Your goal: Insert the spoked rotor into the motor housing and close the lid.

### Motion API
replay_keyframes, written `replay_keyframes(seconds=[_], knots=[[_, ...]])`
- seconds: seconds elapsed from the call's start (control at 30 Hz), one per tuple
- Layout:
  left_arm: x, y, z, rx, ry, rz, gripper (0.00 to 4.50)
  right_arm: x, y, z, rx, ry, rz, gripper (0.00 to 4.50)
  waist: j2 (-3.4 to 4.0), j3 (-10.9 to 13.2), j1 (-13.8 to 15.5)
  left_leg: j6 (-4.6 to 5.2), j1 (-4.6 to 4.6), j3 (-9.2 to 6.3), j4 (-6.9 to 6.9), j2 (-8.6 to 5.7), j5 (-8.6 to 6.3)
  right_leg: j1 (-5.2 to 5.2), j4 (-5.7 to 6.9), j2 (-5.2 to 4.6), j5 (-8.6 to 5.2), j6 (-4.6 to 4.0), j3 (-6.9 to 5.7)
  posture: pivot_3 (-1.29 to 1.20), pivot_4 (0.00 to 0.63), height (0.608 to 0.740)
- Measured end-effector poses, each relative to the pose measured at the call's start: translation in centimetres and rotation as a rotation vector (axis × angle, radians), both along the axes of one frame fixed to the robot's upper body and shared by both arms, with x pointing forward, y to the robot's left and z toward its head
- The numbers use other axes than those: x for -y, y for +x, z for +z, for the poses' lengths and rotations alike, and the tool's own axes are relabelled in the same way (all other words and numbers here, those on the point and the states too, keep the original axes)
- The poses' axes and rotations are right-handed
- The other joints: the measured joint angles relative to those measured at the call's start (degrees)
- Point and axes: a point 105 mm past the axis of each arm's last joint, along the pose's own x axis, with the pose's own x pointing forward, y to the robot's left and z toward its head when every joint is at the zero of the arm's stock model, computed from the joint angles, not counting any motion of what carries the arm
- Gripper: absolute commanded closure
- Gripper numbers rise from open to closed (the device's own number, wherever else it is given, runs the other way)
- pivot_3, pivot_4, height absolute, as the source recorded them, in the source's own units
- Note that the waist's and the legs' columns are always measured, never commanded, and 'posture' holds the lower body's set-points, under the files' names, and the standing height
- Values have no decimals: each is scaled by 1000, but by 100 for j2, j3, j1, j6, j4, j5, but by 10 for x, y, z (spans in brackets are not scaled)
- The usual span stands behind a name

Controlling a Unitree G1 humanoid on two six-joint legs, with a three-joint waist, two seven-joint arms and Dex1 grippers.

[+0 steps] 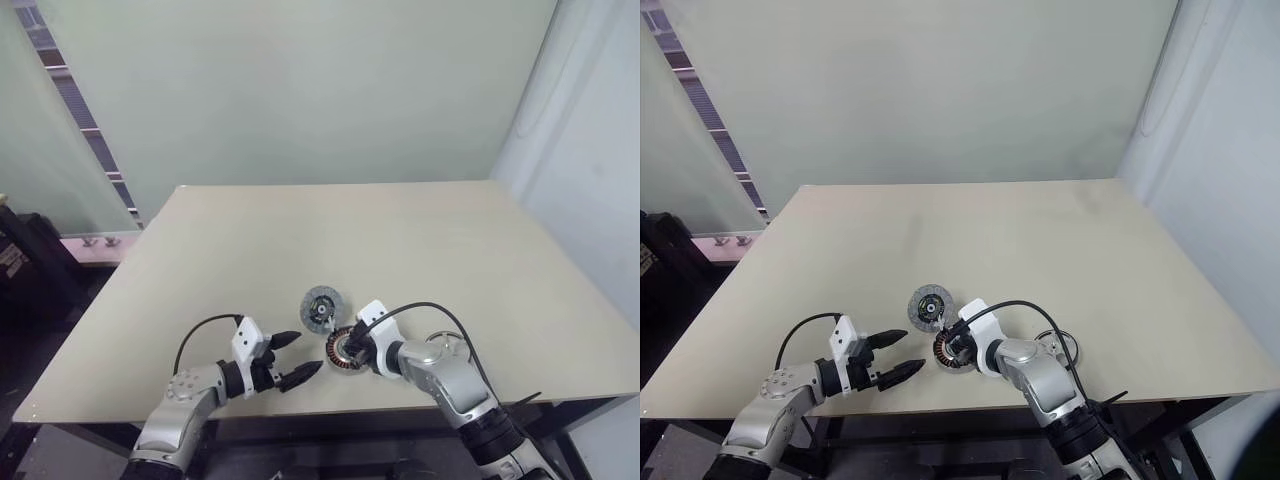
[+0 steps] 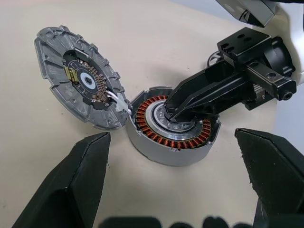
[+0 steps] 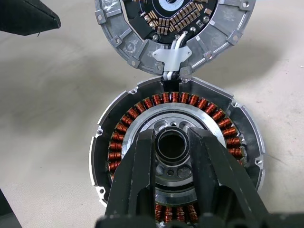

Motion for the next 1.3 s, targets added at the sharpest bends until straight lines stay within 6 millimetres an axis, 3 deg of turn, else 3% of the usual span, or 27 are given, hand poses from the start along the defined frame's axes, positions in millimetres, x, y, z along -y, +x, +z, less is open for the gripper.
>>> replay_keyframes(seconds=[0.03,0.2,0.7,0.8,0.97,1.3], knots=[[0,0,0,2,1,0,0,0,0,0,2,-4,1,3802,0,0,0,0,0,0,0,0,0,0,0,0,0,0,0,0,0,740],[0,0,0,5,6,-1,0,-1,-1,0,0,-3,14,2153,0,0,0,0,1,0,0,0,0,0,0,0,0,0,0,0,0,740],[2,0,0,6,11,-8,0,2,-1,14,22,8,7,2153,0,0,0,-1,-3,-1,-1,0,0,-3,1,0,0,0,-1,0,0,740],[2,0,0,8,11,-9,0,1,-1,14,24,11,6,2709,0,0,0,-1,-3,-1,-1,0,0,-3,0,0,0,0,-1,0,0,740],[2,1,0,9,11,-10,0,0,0,15,35,11,4,4482,0,0,0,-1,-3,-1,-1,0,0,-4,0,0,0,0,-1,0,0,740],[2,1,0,9,12,-11,0,-4,-1,4,32,-19,19,4482,0,0,0,-1,-2,0,-1,0,0,-4,1,0,0,0,-1,0,0,740]])
